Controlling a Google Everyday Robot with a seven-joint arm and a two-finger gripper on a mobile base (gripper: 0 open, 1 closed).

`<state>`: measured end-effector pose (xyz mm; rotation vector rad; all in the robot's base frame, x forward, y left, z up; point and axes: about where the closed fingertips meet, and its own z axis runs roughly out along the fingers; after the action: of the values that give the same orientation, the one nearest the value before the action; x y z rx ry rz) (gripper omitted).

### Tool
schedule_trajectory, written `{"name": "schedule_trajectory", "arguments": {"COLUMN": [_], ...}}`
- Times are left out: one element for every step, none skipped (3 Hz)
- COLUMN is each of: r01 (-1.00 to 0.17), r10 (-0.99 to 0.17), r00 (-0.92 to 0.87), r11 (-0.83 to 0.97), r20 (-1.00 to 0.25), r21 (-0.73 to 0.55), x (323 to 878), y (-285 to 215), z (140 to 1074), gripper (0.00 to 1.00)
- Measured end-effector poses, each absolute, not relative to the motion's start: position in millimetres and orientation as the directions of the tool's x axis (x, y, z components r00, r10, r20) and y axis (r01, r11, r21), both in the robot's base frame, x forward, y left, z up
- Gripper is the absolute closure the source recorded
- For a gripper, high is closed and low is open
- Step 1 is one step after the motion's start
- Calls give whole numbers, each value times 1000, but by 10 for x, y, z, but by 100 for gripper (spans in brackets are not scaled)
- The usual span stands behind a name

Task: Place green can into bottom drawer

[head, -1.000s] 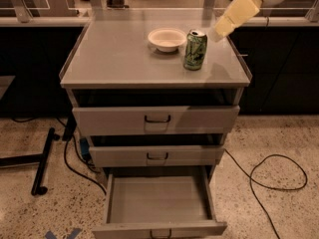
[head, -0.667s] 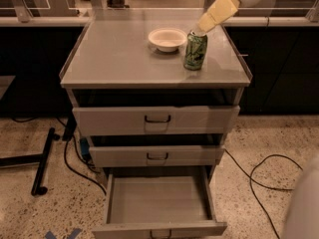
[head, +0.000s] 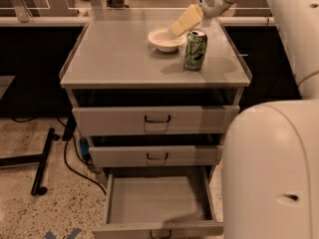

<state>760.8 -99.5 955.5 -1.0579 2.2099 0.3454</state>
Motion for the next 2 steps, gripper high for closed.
{"name": "schedule_trajectory", "arguments": {"r01": [-742,-735], "r10": [-553,-543], "r00": [-499,-516], "r11": [671,678], "r20": [-667,-663], "r21": [-1,17], "x": [7957,7995], "y": [-955,-994], "z": [9253,9121], "gripper": [0,0]}}
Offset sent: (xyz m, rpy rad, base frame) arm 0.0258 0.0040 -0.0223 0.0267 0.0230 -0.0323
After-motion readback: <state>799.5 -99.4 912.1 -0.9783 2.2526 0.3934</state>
